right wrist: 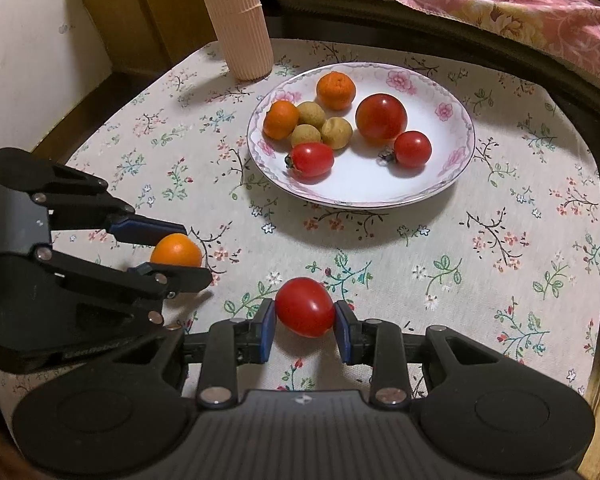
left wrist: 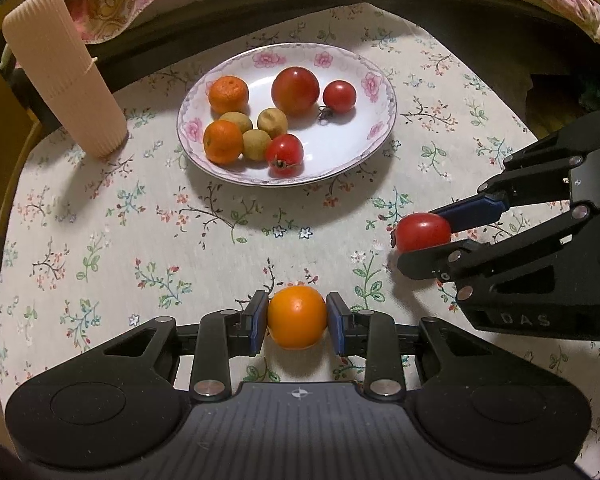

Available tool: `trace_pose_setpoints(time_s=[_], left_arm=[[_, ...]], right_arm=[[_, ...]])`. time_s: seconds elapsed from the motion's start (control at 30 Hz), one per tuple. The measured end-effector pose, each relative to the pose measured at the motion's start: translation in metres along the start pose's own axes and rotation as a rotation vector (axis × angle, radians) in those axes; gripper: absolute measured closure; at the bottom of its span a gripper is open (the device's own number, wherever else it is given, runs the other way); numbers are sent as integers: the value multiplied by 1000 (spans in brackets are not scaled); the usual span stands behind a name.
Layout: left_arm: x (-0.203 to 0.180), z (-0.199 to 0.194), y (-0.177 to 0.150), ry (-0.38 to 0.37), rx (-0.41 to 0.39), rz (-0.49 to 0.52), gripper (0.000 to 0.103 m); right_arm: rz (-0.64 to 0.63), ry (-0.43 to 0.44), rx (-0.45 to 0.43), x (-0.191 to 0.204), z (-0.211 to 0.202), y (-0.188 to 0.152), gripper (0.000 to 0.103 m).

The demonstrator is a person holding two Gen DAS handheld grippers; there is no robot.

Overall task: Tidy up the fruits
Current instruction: 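Lift the held mandarin and large tomato off the cloth with both tools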

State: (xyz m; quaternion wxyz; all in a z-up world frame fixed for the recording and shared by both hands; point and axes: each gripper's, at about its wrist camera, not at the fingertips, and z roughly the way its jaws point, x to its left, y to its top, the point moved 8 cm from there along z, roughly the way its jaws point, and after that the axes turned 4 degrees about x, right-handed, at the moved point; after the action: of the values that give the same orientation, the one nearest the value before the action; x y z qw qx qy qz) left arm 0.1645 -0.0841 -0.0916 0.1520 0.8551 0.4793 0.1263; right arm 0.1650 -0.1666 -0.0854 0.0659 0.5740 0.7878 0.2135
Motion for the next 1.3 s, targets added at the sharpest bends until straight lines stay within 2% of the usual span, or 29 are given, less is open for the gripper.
trace_pose_setpoints(time_s=[0.4, 0.53, 0.67, 0.93, 1.0, 1.13, 1.3], left_arm=[[0, -3, 5, 8, -14, 2, 63], [0, 0, 3, -1, -5, 1, 59], [2, 6, 1, -2, 1, 1, 44], [7, 18, -1, 4, 21, -19, 43], [7, 18, -1, -4, 21, -24, 45], [3, 15, -2, -23, 25, -19, 63], [2, 15, -2, -23, 30, -22, 63]], right_arm=[[-2, 11, -7, 4, -3, 3, 71], [2, 9, -6, 2, -3, 2, 71], [14, 6, 7, -1, -1, 1, 71], [27, 2, 10, -4, 1, 1, 71], [27, 0, 9, -4, 1, 0, 71], [33, -4, 9, -6, 0, 0, 71], [34, -6, 9, -6, 1, 1, 71]])
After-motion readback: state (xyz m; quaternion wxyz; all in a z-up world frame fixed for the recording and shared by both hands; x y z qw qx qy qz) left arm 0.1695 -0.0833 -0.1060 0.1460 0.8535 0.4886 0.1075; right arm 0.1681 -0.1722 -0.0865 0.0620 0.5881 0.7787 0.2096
